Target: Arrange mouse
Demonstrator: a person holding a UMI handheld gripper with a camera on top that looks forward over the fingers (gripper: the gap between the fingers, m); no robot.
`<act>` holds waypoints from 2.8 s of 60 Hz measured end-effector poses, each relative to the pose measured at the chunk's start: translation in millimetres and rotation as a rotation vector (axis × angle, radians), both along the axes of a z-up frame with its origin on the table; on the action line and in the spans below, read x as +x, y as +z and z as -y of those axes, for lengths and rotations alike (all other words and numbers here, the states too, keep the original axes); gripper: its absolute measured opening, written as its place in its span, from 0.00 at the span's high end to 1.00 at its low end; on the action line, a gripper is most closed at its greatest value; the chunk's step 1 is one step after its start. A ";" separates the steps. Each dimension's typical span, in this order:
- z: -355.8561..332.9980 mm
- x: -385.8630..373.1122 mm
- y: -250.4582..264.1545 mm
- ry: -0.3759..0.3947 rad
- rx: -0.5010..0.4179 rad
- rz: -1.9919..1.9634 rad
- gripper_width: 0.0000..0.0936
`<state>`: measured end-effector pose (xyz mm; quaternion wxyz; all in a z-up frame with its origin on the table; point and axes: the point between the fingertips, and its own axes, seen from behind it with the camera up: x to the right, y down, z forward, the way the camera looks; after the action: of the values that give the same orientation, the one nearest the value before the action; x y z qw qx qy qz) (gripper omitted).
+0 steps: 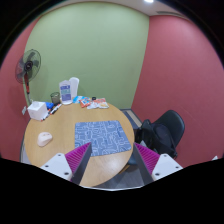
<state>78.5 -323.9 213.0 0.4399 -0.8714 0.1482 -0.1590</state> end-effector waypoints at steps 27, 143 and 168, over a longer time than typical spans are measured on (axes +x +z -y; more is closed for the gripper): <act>-6.2 -145.7 -129.0 0.181 -0.135 -0.107 0.09; -258.3 25.0 -115.3 0.266 0.131 -0.146 0.58; -229.7 35.6 -199.6 0.343 -0.050 -0.162 0.10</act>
<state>114.1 -94.3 13.3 0.4255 -0.9044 0.0286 -0.0149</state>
